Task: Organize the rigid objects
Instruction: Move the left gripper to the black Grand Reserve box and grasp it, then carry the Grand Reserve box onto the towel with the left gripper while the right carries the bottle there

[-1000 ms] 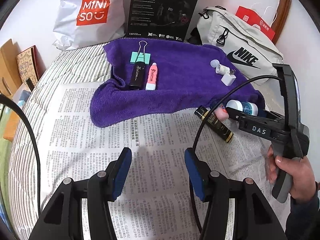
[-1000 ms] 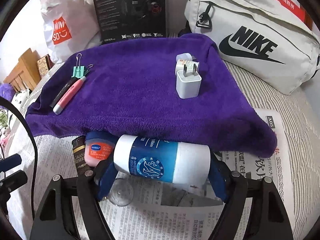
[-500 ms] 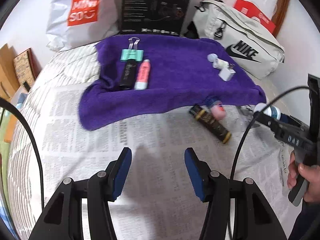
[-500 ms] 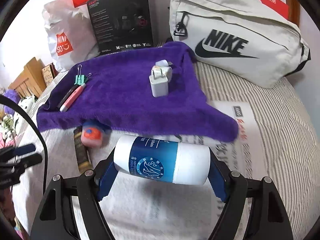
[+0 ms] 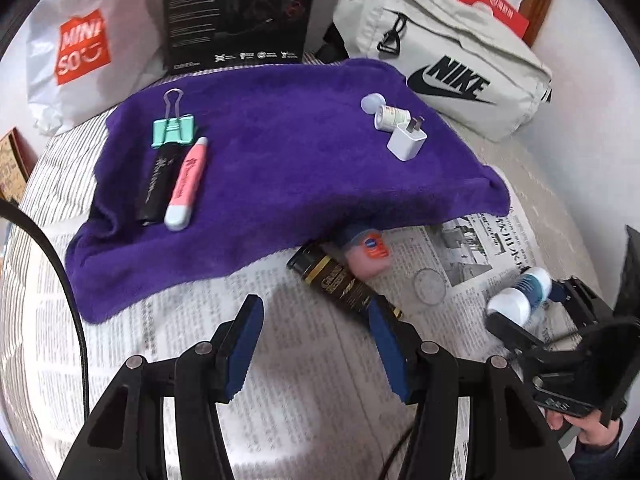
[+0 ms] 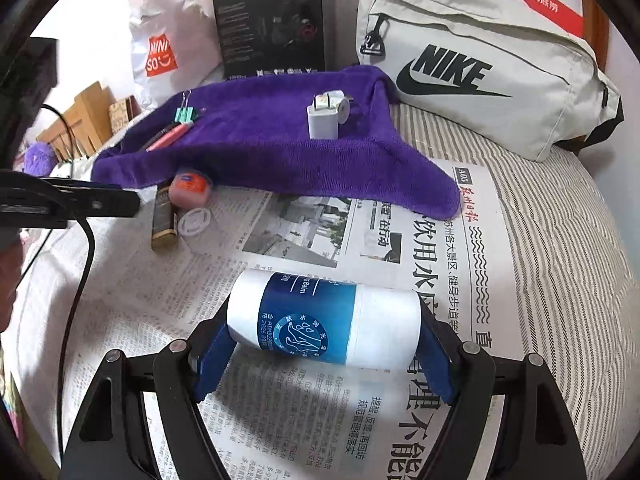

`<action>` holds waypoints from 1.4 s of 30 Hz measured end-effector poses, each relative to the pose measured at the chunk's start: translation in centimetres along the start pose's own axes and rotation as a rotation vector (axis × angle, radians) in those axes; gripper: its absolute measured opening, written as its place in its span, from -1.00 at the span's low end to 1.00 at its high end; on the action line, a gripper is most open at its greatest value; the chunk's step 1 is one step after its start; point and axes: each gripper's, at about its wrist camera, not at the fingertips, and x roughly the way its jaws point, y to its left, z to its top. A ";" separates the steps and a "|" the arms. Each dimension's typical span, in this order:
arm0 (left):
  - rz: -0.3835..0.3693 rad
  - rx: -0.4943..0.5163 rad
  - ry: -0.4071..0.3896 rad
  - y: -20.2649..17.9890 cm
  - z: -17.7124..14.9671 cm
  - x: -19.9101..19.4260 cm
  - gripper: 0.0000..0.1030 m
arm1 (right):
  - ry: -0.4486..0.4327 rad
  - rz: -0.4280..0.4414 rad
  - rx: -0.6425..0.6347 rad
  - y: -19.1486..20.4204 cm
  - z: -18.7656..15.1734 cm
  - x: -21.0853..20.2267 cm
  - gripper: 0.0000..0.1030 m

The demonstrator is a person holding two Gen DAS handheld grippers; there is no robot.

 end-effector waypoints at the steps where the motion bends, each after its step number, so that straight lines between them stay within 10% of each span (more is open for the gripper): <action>1: 0.003 0.006 0.008 -0.2 0.2 0.2 0.02 | 0.005 0.007 0.006 -0.1 0.0 0.1 0.54; 25: 0.158 0.068 0.029 -0.4 -0.7 2.0 0.12 | 0.028 -0.021 -0.019 0.3 0.0 0.8 0.58; 27: 0.158 0.100 0.015 -1.0 -0.6 2.2 0.05 | 0.028 -0.022 -0.019 0.3 0.0 0.8 0.58; 29: 0.094 0.130 0.003 -1.6 -0.6 2.1 -0.55 | 0.028 -0.022 -0.019 0.3 0.0 0.8 0.58; 42: 0.087 0.173 -0.008 -2.0 -1.1 2.0 -0.56 | 0.028 -0.024 -0.021 0.3 -0.1 0.9 0.58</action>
